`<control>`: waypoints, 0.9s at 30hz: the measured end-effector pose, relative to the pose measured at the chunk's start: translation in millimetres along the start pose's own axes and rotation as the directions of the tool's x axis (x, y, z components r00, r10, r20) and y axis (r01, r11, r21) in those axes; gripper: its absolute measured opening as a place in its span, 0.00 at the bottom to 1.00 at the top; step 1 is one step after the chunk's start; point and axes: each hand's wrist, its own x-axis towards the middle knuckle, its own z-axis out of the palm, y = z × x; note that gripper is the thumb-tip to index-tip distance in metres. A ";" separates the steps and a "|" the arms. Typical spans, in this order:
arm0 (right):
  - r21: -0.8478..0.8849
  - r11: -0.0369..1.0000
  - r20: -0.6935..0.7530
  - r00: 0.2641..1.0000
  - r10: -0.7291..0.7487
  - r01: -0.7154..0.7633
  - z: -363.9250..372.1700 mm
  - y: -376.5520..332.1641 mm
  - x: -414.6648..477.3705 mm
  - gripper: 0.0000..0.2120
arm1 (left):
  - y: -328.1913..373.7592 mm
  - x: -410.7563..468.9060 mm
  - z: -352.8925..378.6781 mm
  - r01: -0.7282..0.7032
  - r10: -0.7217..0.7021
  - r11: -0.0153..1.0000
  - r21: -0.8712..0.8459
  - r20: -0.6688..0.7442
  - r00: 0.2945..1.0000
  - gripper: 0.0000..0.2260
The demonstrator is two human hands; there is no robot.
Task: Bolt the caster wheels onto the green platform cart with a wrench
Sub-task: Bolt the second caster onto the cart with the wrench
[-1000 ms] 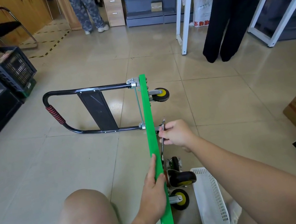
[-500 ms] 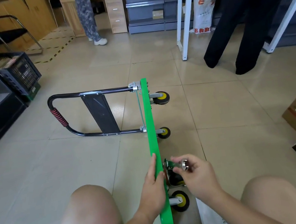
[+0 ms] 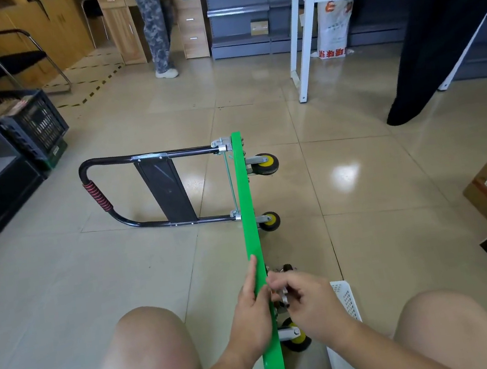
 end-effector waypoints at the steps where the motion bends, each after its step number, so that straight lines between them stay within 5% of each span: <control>1: 0.006 1.000 -0.016 1.000 -0.021 0.021 3.1 7.0 -5.2 0.21 | 0.9 -0.8 0.2 -0.005 0.005 1.000 0.003 -0.002 1.000 0.27; 10: 0.145 0.980 -0.084 0.985 0.151 -0.138 23.5 7.5 -8.5 0.31 | -0.2 -0.3 1.4 0.020 -0.020 0.998 -0.058 -0.001 1.000 0.27; 16: 0.112 0.957 0.003 0.964 0.268 -0.266 8.9 -11.0 46.4 0.18 | 3.4 0.4 0.5 0.035 -0.034 0.998 -0.045 0.014 0.999 0.28; 27: 0.167 0.873 0.074 0.889 0.452 -0.458 -4.0 5.4 119.1 0.10 | -0.4 -0.2 0.7 0.050 -0.050 0.999 0.012 0.010 0.999 0.28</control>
